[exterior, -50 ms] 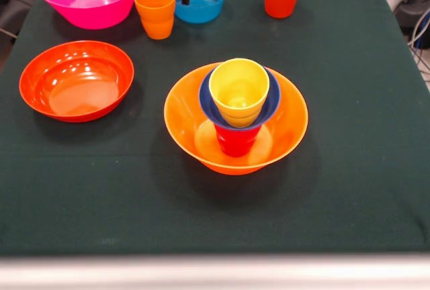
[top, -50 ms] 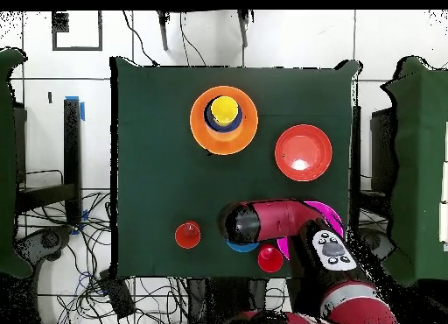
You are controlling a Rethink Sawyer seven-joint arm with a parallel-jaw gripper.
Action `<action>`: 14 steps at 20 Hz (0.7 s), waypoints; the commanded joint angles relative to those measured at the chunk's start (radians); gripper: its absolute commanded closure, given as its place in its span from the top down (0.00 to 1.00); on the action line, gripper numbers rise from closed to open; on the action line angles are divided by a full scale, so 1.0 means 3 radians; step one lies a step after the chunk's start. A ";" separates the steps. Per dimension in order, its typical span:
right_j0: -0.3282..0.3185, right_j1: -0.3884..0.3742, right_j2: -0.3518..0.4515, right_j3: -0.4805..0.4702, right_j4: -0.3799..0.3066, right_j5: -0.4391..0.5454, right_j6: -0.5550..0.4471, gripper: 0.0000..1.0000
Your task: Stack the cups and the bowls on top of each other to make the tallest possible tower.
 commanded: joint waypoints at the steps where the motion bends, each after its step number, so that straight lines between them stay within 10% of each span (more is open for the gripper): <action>1: 0.0181 0.0246 0.0176 0.0047 -0.0200 -0.0319 0.0298 1.00; 14: 0.0241 0.0401 0.0109 -0.0022 -0.0253 -0.0365 0.0194 1.00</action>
